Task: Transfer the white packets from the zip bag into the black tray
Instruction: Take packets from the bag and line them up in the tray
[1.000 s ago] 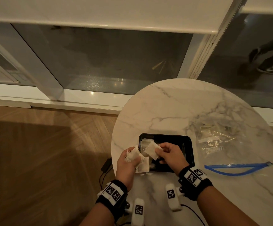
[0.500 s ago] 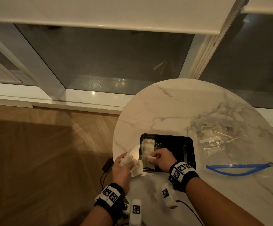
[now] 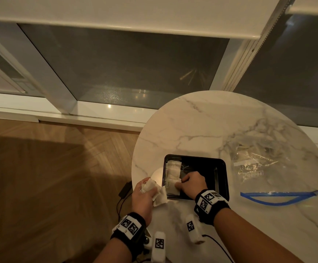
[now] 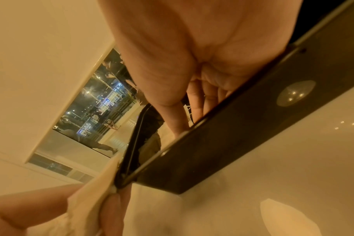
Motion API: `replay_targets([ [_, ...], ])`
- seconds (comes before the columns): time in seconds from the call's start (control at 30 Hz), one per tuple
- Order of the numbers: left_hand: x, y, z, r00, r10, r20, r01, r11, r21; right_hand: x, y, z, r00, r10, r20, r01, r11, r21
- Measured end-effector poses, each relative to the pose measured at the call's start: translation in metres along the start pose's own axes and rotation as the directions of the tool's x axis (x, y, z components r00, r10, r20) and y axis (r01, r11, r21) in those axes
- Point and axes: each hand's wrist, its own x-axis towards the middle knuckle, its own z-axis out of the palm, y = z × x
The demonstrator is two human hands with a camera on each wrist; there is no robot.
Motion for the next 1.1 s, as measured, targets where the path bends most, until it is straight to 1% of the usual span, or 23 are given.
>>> replay_targets([
  [0.13,-0.0012,0.0027,0.0013,0.997,0.032,0.067,-0.036,0.998,0.058,-0.0002,-0.0044,0.0039,1.0,-0.015,0.004,0.015,1.0,0.009],
  [0.23,-0.0002,0.0025,0.0011,0.998,0.024,0.059,-0.028,0.997,0.071,0.0006,-0.0064,0.0041,1.0,-0.013,-0.009,0.013,1.0,0.021],
  [0.37,0.0003,0.0019,0.0024,1.0,0.011,0.028,-0.012,0.999,0.044,0.0009,-0.0056,0.0033,0.999,-0.034,-0.023,0.035,0.999,0.035],
  [0.47,0.0008,0.0,0.0016,0.999,0.02,0.045,-0.022,0.998,0.051,0.0006,-0.0041,0.0043,0.999,-0.023,-0.022,0.025,0.996,0.081],
  [0.57,0.0022,-0.001,0.0011,0.999,0.021,0.029,-0.022,0.999,0.041,0.0017,-0.0048,0.0057,0.999,-0.018,-0.027,0.022,0.991,0.135],
  [0.67,0.0006,0.0012,0.0025,0.999,0.032,0.04,-0.034,0.998,0.045,0.0024,-0.0076,0.006,1.0,0.004,-0.024,0.0,0.985,0.17],
  [0.73,0.0014,0.0007,0.0021,0.998,0.027,0.049,-0.029,0.999,0.046,0.0035,-0.0084,0.0061,1.0,0.007,-0.012,-0.005,0.985,0.174],
  [0.87,0.0069,-0.005,-0.0018,1.0,0.014,0.024,-0.015,1.0,0.028,0.0053,-0.0093,0.0054,1.0,-0.001,0.016,-0.002,0.988,0.152],
  [1.1,0.007,-0.0042,-0.0011,0.999,0.019,0.027,-0.019,1.0,-0.007,0.0062,-0.0093,0.0054,0.999,-0.044,-0.009,0.045,0.982,0.183],
])
